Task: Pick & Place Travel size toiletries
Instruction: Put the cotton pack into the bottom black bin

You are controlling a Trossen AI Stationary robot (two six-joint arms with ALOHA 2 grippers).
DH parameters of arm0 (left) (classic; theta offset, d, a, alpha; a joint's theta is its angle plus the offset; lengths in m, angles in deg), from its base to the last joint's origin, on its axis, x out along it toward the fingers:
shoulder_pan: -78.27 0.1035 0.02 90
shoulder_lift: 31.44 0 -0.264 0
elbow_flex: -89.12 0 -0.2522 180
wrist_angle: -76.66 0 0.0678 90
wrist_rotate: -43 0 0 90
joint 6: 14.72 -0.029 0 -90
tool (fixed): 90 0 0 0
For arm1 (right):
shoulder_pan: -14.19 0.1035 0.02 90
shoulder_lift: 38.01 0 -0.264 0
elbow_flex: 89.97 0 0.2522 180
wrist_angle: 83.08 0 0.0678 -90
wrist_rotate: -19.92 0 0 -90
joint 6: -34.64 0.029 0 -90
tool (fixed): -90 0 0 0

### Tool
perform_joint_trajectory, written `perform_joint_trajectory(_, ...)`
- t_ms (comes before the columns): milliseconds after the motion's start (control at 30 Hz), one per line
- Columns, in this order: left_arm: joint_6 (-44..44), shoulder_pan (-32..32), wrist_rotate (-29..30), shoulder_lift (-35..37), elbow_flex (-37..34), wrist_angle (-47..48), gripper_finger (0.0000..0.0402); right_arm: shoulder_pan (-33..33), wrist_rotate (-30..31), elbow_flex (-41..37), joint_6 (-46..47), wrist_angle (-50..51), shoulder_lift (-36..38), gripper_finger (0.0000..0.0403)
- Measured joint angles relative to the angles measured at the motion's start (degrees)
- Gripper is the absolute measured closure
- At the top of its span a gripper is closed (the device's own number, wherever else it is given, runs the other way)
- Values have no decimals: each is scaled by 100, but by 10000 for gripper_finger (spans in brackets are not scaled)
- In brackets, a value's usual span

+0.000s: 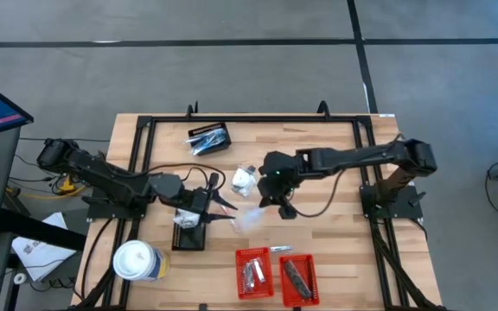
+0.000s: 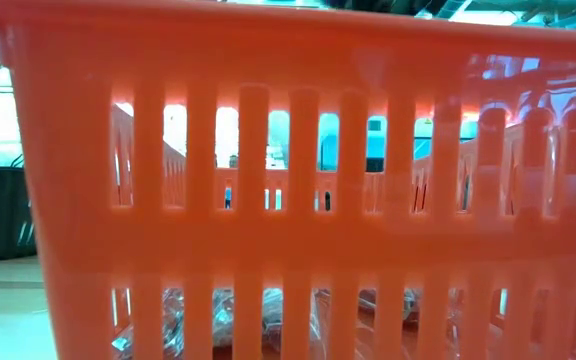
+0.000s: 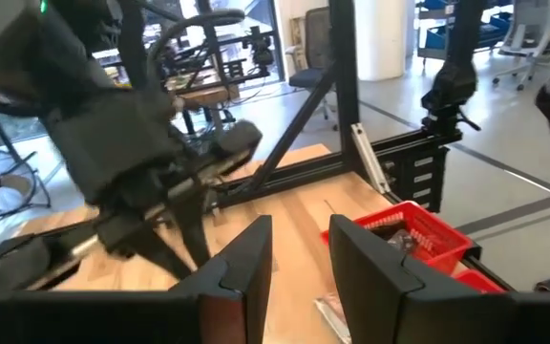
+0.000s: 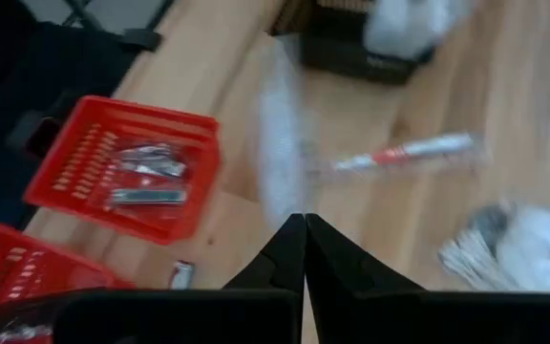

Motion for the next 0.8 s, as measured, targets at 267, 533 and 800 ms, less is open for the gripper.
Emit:
perform_joint_trajectory(267,-153,-169,-2,98,7,28,302,567,-835,-2,-1052,-339,301,403)
perform_joint_trajectory(533,-1276,-306,-502,28,8,32,302,654,-2129,-2,-1693,-946,361,403)
perform_joint_trajectory(800,-3149,-561,-647,-22,-138,57,302,145,-3555,3,-1238,-1399,162,403)
